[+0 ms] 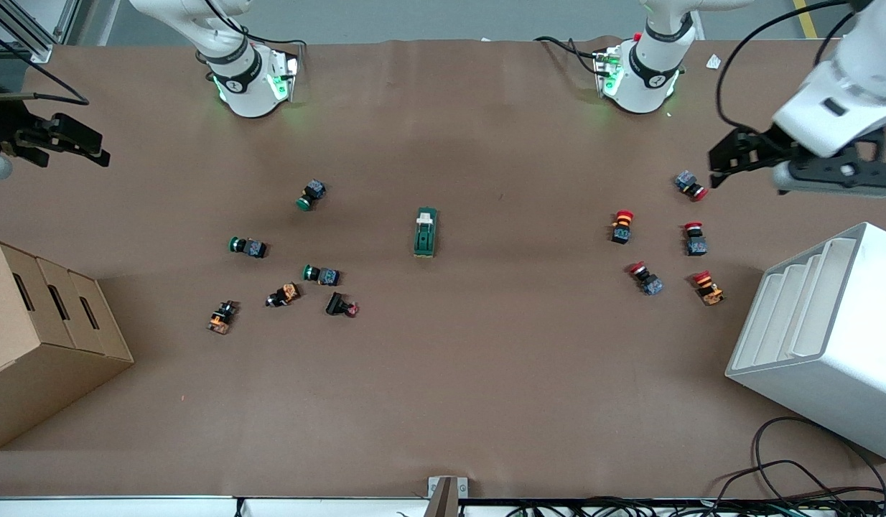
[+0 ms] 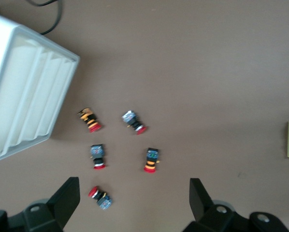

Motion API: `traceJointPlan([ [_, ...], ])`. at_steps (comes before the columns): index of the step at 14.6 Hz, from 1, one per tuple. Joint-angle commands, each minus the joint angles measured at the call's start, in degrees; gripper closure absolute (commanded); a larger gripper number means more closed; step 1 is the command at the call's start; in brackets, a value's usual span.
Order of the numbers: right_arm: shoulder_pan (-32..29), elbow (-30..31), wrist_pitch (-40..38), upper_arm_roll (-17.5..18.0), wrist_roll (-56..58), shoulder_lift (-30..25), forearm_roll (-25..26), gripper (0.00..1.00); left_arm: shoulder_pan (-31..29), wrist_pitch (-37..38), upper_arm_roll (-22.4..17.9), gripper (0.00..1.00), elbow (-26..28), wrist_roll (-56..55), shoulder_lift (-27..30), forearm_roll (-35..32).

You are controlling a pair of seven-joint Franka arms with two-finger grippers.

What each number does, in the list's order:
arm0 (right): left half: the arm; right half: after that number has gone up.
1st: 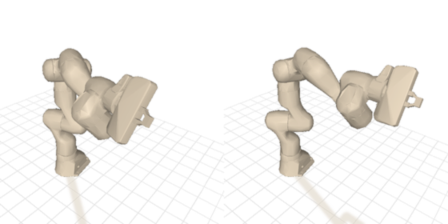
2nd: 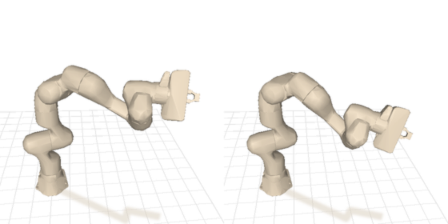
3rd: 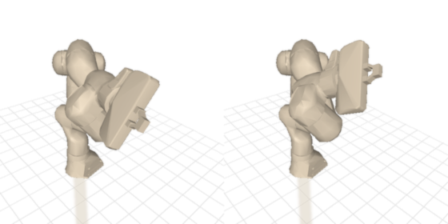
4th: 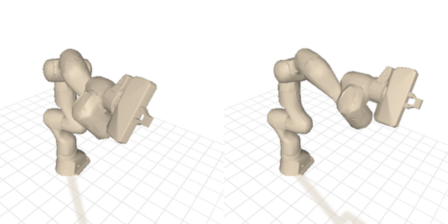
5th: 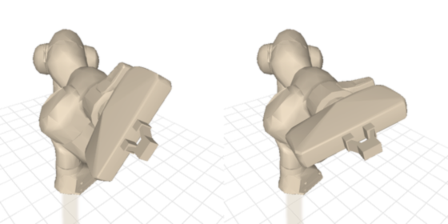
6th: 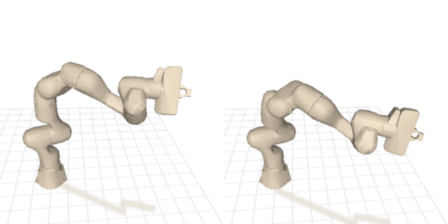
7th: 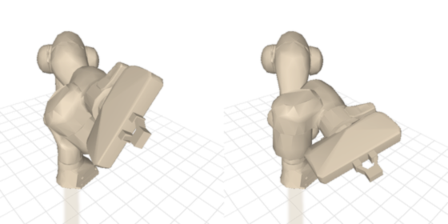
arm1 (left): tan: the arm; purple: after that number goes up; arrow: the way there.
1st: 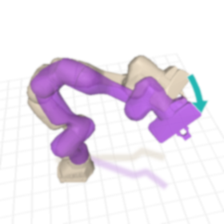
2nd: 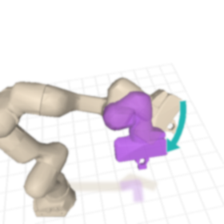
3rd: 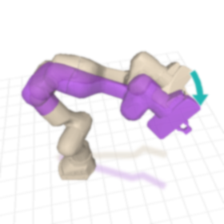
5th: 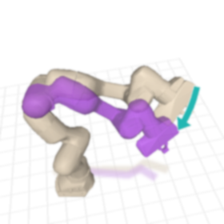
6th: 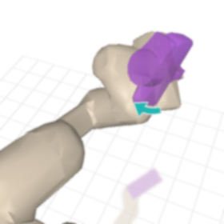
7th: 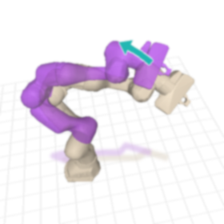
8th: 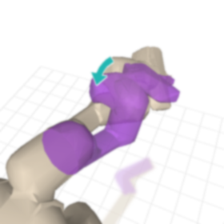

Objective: Close load switch with both arms
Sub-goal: 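Move the left gripper above the white handle of the green switch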

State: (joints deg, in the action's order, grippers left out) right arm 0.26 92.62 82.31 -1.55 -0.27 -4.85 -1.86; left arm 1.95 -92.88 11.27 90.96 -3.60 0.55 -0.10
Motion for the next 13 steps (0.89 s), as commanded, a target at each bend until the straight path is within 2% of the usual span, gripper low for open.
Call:
traceJointPlan([
  [1,0.53,-0.76,-0.04,-0.47,0.00,-0.87,0.45,0.00,1.12,-4.39,6.19,0.00,-1.76,-1.14,-4.50,-0.25],
  [3,0.62,-2.26,0.05,-0.47,-0.52,1.14,0.89,0.00,4.45,-7.65,9.71,0.00,-1.05,-9.27,-6.95,-3.22],
  [6,0.44,-2.97,-0.04,-0.47,-0.60,3.96,0.89,0.00,14.97,-12.31,10.61,0.00,-0.96,-31.84,-12.22,-6.13],
  [11,0.44,-3.67,1.54,-0.47,0.19,13.87,2.20,0.00,32.91,-18.99,10.61,0.00,-0.70,-63.13,-23.73,-22.72],
  [13,1.75,-4.47,1.98,0.14,-0.34,15.04,3.96,0.00,37.32,-22.15,10.61,0.00,-0.70,-73.26,-28.48,-30.09],
])
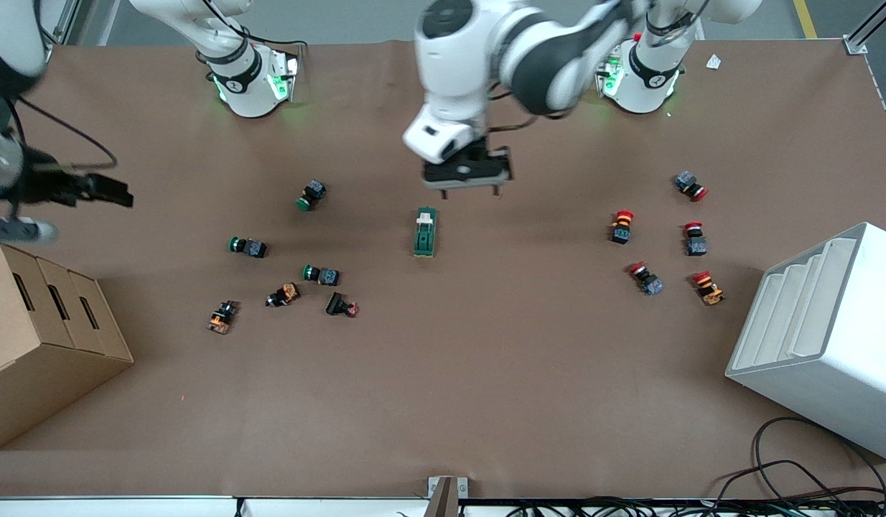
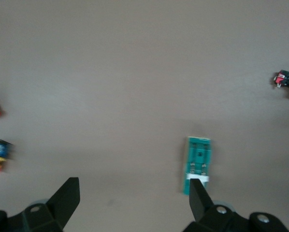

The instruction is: Close load switch with both arms

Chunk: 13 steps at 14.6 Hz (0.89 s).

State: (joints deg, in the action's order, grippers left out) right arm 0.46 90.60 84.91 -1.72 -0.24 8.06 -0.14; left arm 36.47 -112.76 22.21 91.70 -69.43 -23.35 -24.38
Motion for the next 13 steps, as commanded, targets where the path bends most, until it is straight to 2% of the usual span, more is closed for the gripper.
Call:
traceJointPlan([
  [1,2.69,-2.01,-0.54,0.40,-0.81,2.14,1.73,0.00,4.64,-3.50,-0.24,0.00,-1.43,-11.92,-6.69,-9.68],
  [3,4.54,-0.70,1.21,0.49,-3.34,2.58,-0.19,0.00,8.60,-5.44,-0.24,0.00,-1.35,-21.50,-9.95,-16.63],
  [5,6.30,2.28,4.37,0.49,-14.81,2.67,-5.89,0.00,11.85,-5.98,-0.24,0.00,-1.17,-31.33,-13.20,-23.92],
  [7,10.68,5.27,8.84,0.58,-24.05,2.84,-7.94,0.00,15.45,-5.98,-0.33,0.00,1.80,-45.02,-15.93,-34.88],
  [9,15.16,8.61,14.81,1.10,-33.90,3.63,-8.47,0.00,16.17,-5.98,-0.33,0.00,6.54,-57.35,-16.99,-46.32],
  [11,20.79,11.51,21.14,1.10,-43.48,6.34,-13.37,0.00,17.49,-5.98,-0.33,0.00,9.19,-63.97,-18.21,-53.20],
  [13,25.97,14.32,28.95,1.10,-51.31,8.72,-15.58,0.00,17.84,-5.28,-0.33,0.00,9.29,-66.62,-20.41,-58.38],
])
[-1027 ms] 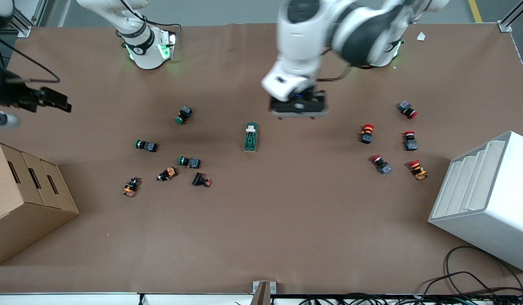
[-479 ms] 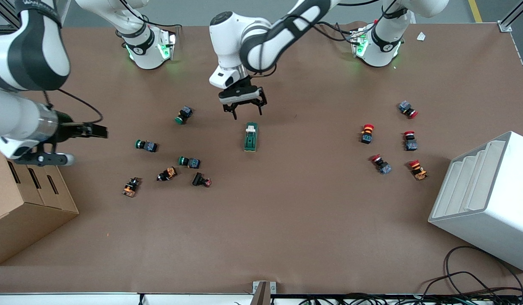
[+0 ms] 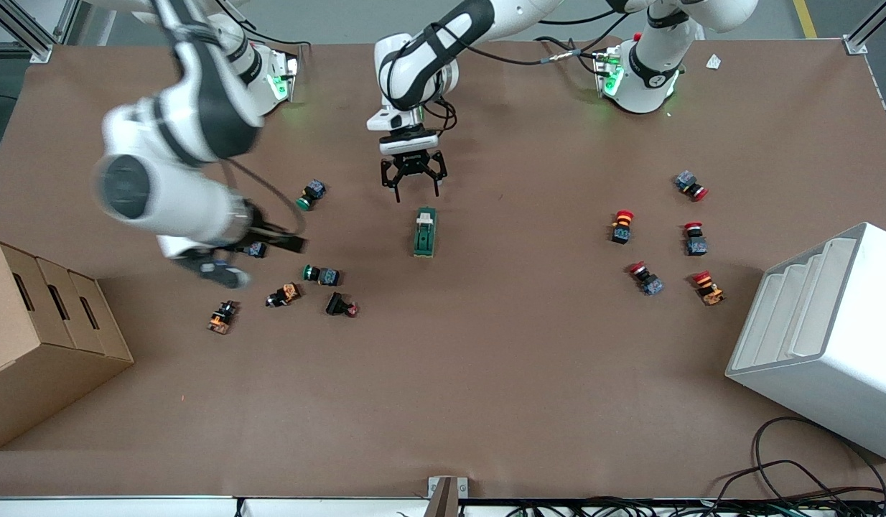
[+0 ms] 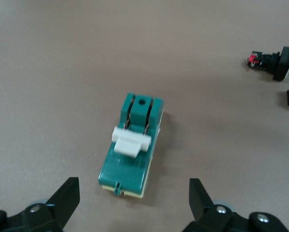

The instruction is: Close load switch with both arms

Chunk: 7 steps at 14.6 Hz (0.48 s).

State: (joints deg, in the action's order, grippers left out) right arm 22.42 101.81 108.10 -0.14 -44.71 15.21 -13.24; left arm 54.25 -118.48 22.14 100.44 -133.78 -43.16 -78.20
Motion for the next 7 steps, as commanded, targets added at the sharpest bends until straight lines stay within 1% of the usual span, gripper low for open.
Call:
traceJointPlan([
  [1,6.39,3.83,9.11,-0.39,-9.84,3.31,-3.53,0.00,0.50,0.96,-0.35,0.00,0.55,-3.84,-1.57,-6.68],
  [3,9.91,4.71,14.04,-0.48,-12.50,6.31,-6.61,0.00,1.12,3.68,-0.44,0.00,0.64,-6.83,-3.51,-9.32],
  [7,15.98,8.48,27.04,-0.39,-15.40,10.97,-11.35,0.00,2.00,8.69,-0.52,0.00,0.64,-10.00,-6.23,-16.09],
])
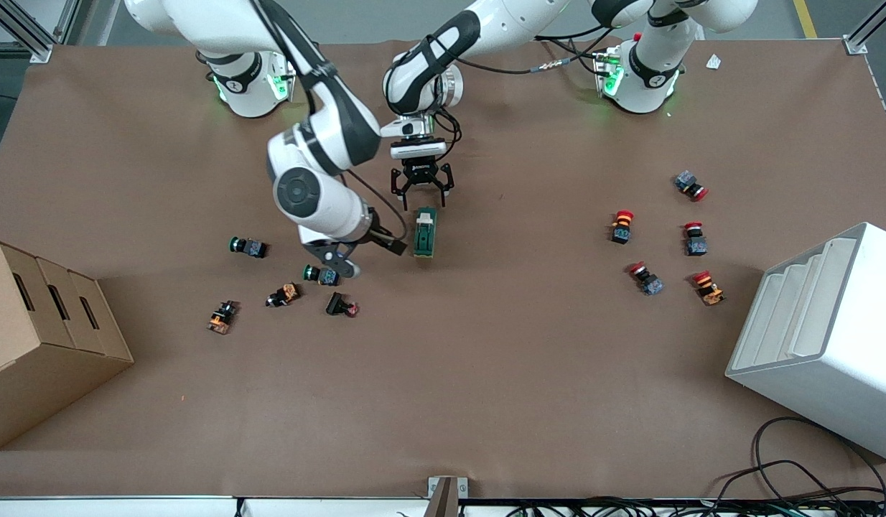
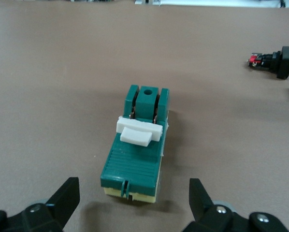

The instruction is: Close load switch with both arms

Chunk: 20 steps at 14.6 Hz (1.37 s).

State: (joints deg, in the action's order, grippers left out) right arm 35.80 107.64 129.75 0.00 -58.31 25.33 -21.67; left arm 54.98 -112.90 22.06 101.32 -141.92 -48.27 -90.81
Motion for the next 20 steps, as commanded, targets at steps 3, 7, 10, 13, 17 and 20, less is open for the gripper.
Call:
traceJointPlan([
  [3,8.47,4.95,14.62,-0.53,-6.62,4.01,-5.49,0.00,2.67,5.66,-0.70,0.00,-0.25,-4.49,-2.43,-5.35],
  [7,12.88,5.21,20.01,-0.53,-11.64,7.53,-5.49,0.00,3.21,7.60,-0.79,0.00,-0.07,-6.61,-4.02,-6.66],
  [10,12.89,4.69,20.10,-0.53,-11.82,7.62,-5.67,0.00,3.20,7.60,-0.79,0.00,-0.07,-6.61,-4.11,-6.66],
  [13,12.71,3.81,20.01,-0.53,-11.83,7.62,-7.07,0.00,3.12,7.60,-0.79,0.00,-0.07,-6.61,-4.20,-6.93],
  [17,11.22,1.44,19.22,-0.62,-11.39,7.62,-7.43,0.00,3.12,7.60,-0.79,0.00,-0.07,-6.61,-4.11,-6.93],
  [20,10.17,-0.58,17.65,-0.62,-11.21,7.62,-7.43,0.00,3.12,7.60,-0.79,0.00,-0.07,-6.61,-4.20,-6.84],
])
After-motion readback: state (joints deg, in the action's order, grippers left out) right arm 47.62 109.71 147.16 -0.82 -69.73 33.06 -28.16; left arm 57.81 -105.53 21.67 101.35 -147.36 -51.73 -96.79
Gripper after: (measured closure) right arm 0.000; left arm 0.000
